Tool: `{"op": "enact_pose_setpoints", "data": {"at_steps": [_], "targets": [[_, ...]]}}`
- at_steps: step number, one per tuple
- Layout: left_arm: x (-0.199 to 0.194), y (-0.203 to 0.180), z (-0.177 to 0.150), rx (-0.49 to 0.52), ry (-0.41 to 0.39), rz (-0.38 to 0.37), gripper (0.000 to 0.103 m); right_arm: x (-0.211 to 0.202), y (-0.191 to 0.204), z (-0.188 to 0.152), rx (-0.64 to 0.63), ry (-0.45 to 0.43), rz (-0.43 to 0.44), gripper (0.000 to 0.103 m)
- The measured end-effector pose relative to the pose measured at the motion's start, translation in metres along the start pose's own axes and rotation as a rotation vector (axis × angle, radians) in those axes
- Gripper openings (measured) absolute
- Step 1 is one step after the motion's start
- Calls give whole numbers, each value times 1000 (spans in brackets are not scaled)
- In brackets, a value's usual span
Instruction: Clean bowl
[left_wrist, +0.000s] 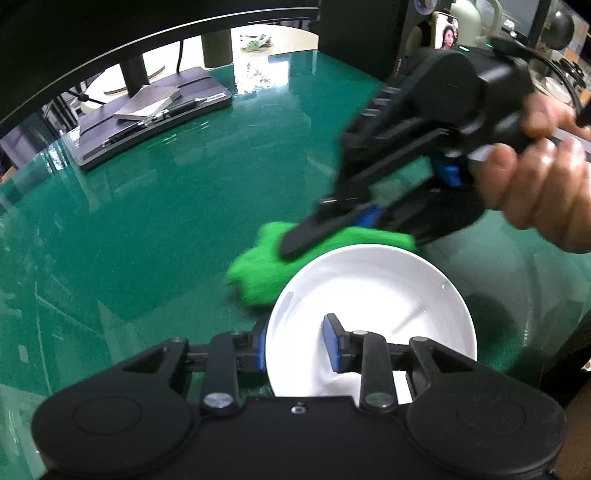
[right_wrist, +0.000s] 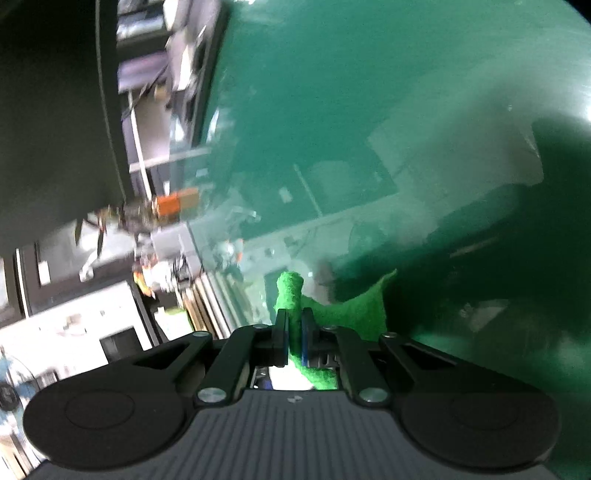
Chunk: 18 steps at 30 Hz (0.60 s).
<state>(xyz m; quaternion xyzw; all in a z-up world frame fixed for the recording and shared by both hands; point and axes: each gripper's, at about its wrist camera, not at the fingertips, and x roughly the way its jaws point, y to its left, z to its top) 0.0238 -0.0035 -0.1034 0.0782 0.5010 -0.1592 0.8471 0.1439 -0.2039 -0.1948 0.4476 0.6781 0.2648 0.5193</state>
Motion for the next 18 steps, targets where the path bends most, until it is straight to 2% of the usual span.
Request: {"op": "enact_pose_setpoints", "data": {"at_steps": [5,14,18], "targets": [[-1,-2,0,5,0,4,31,9,5,3,-24,24,2,8],[1,-7,7,121,15,-51,36,-44,-46,-21,126,-97,18,8],[2,-8,7,138,16,-58,36,-44,-47,-23,140,-114,20,8]]}}
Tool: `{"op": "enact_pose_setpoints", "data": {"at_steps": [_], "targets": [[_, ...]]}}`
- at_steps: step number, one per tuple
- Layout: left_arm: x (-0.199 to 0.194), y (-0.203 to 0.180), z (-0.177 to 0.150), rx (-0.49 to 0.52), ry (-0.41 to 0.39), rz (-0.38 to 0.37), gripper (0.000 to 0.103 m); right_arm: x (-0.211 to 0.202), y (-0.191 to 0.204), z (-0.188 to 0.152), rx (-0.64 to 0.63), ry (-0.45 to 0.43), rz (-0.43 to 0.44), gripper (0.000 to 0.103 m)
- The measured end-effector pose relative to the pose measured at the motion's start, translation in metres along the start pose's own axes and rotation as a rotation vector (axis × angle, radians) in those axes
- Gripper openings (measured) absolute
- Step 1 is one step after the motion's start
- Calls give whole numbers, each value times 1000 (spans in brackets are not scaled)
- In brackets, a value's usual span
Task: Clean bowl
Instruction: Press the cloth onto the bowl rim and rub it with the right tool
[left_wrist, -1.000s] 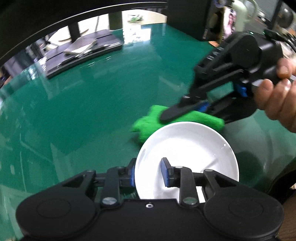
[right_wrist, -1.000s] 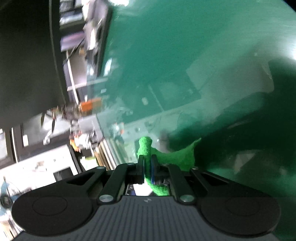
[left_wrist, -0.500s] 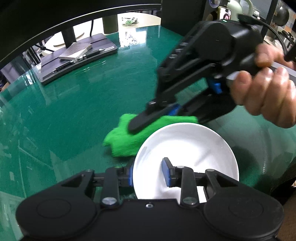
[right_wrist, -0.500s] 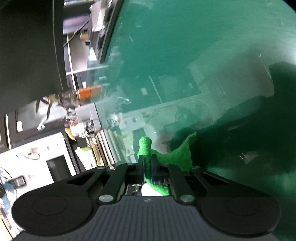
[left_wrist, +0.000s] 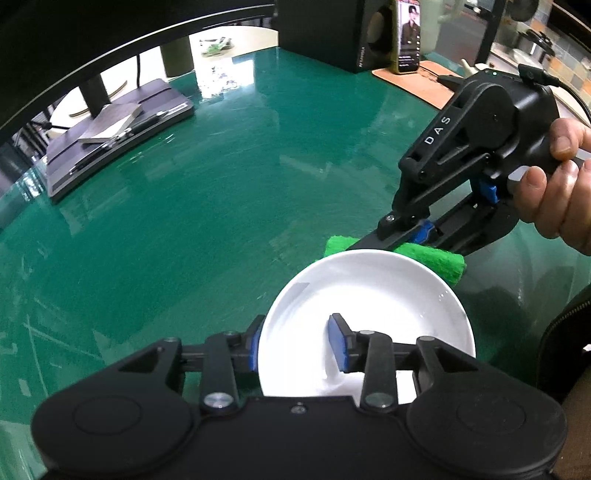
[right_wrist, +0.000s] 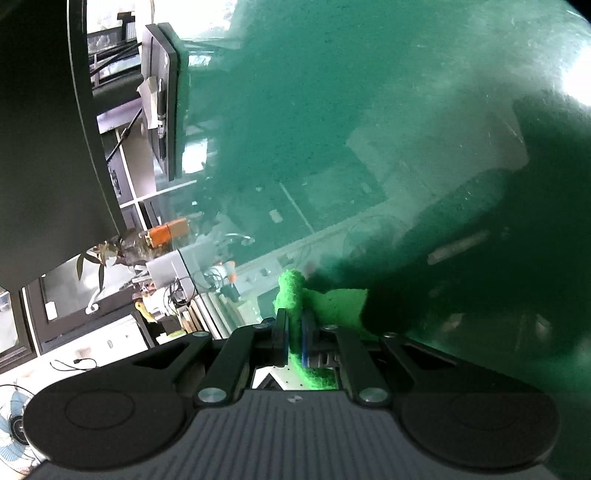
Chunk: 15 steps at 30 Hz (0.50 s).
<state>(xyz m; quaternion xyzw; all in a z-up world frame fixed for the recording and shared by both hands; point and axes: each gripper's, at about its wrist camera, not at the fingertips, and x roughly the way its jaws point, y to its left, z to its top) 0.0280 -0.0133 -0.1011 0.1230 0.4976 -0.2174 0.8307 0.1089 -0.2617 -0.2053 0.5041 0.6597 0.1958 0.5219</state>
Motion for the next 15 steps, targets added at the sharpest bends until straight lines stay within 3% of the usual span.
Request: {"op": "enact_pose_setpoints", "data": {"at_steps": [10,15], "targets": [[-3,-6,-5,-66,-7,43,36,47,47,11,-125,107,4,8],[-3,-5,-3,-34,0,24,38,31,36,11,-105,91,23,8]]}}
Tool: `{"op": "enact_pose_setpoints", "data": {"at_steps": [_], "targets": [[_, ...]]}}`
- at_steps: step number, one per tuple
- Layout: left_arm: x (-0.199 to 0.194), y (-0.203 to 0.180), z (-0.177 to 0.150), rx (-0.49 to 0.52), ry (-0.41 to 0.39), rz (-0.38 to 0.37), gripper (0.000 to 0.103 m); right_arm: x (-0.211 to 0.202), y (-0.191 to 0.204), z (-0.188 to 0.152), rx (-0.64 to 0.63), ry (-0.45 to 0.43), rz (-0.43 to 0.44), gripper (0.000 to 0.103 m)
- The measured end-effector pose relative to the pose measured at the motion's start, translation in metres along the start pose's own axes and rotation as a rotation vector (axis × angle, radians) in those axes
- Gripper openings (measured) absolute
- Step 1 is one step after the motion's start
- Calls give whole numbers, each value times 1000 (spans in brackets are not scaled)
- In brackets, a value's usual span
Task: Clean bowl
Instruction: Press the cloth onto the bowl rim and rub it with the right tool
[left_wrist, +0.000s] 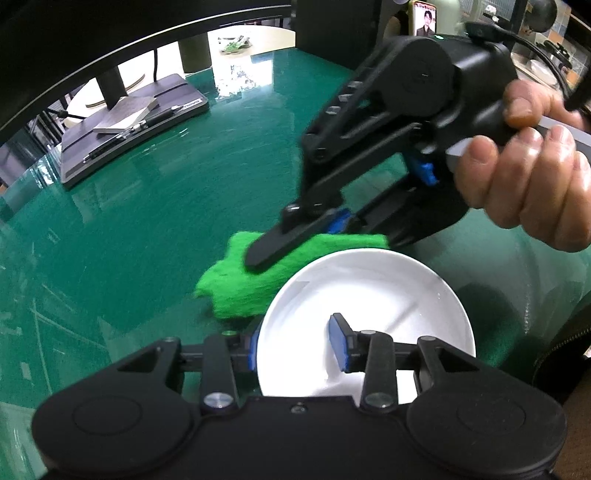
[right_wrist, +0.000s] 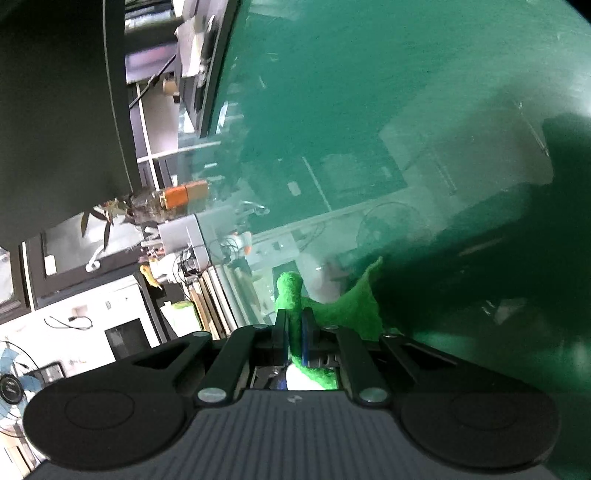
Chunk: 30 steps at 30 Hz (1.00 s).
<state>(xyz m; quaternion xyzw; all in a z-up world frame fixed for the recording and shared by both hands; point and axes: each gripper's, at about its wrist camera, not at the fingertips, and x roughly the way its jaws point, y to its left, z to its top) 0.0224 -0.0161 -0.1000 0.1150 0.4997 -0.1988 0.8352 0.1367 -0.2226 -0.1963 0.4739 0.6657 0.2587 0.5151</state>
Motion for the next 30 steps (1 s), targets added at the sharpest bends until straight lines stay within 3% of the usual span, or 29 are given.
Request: {"op": "enact_pose_setpoints", "data": {"at_steps": [8,12,20,30], "targets": [[4,-4,4,86,7,-41,40,-44,-42,-21,119,-116,7,8],[4,-6,3,89,7,-43,41,-36,-35,-18,105,-113,1,8],[1,-10,1,41,1,-17,42,2,4,-2,-6,-14,3,8],[-1,-14,0,89,1,-51,47,-35,-26,-16,62,-83,31,8]]}}
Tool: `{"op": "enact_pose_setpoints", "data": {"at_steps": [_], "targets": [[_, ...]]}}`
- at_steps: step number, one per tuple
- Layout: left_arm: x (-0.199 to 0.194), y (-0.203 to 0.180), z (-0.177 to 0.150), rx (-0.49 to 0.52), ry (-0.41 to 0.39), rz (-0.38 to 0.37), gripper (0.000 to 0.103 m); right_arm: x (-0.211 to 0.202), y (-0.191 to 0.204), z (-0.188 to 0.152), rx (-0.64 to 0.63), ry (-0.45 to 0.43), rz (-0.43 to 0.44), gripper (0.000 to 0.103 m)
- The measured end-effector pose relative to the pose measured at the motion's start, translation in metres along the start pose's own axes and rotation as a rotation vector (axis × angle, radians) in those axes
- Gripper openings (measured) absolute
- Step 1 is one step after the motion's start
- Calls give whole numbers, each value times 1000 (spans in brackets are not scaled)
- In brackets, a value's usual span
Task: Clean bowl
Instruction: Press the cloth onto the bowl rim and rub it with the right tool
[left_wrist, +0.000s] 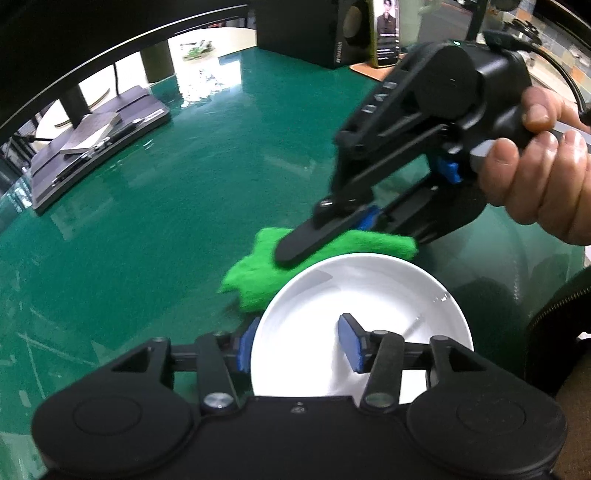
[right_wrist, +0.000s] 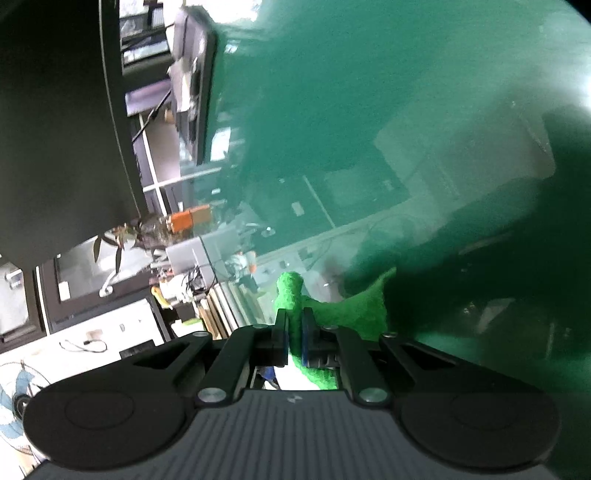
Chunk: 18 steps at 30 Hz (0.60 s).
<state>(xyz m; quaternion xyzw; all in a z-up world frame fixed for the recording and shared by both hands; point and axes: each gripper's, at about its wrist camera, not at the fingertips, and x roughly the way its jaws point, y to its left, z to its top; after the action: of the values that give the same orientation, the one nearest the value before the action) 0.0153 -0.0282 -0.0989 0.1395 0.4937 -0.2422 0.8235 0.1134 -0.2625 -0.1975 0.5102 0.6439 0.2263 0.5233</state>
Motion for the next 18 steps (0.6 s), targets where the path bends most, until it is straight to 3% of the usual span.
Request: {"op": "enact_pose_setpoints", "data": {"at_steps": [6,13,18], "targets": [[1,0,0,0,-1,-9,47,1,3,-1,-10,-13,-25,8],[2,-2,-1,-34,-6,6,48,36,47,-3,-188,54,-76,8],[3,-1,0,-32,-7,3,52,19,48,-7,-232,25,-103,8]]}}
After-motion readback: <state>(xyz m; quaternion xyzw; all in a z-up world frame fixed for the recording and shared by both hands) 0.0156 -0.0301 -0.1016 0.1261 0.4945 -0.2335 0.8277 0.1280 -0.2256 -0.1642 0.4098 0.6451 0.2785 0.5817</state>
